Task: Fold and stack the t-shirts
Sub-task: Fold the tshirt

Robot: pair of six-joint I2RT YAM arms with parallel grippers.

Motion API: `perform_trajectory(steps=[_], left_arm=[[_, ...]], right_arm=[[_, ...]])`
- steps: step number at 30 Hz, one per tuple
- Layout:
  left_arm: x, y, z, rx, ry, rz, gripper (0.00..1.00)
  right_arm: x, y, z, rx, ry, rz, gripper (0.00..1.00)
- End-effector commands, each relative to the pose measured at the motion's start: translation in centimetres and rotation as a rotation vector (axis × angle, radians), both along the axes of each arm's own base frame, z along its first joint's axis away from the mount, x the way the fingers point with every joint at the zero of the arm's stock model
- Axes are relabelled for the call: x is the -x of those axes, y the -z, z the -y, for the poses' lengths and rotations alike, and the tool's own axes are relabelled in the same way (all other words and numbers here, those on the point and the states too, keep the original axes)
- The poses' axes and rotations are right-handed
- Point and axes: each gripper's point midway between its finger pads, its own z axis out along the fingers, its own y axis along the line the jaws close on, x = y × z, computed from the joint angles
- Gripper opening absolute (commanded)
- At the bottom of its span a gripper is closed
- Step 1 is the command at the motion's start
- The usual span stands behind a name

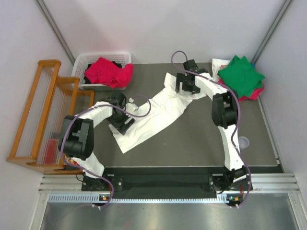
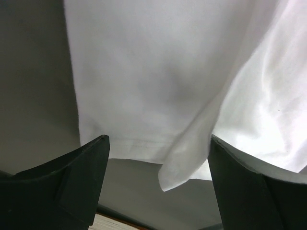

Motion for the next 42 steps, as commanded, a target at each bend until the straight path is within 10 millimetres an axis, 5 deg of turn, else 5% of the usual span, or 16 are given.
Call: perform_trajectory(steps=[1,13,21,27,32,36,38,39,40,42], left_arm=[[1.5,-0.3,1.4,-0.035,0.092,-0.036,0.85],[4.1,1.9,5.8,-0.087,0.248,-0.113,0.84],[3.0,-0.2,7.0,-0.048,0.251,-0.046,0.84],[0.7,-3.3,6.9,0.015,0.194,0.041,0.84],[-1.5,-8.5,6.9,0.230,0.093,0.080,0.84],[-1.6,-10.1,6.1,0.228,0.079,0.109,0.84],[-2.3,-11.4,4.5,0.285,-0.014,0.156,0.85],[-3.3,-12.2,4.2,0.330,-0.045,0.197,0.86],[-3.9,-12.7,3.4,0.351,-0.088,0.225,0.86],[-5.4,-13.8,0.6,0.386,-0.208,0.291,0.86]], right_arm=[[-0.8,0.7,2.1,-0.012,0.049,-0.022,1.00],[-4.5,0.8,4.9,-0.017,0.068,0.026,1.00],[-5.8,-1.2,5.3,-0.029,0.066,0.076,1.00],[-5.9,-5.7,4.8,-0.061,0.060,0.146,1.00],[-5.6,-12.6,3.9,-0.050,0.043,0.276,1.00],[-4.2,-16.6,3.3,-0.061,0.032,0.324,1.00],[-2.4,-19.6,1.4,-0.061,-0.033,0.372,1.00],[-1.2,-18.8,0.5,-0.047,-0.064,0.350,1.00],[1.0,-20.8,-2.2,-0.046,-0.140,0.384,1.00],[4.0,-19.7,-5.0,-0.024,-0.217,0.363,1.00]])
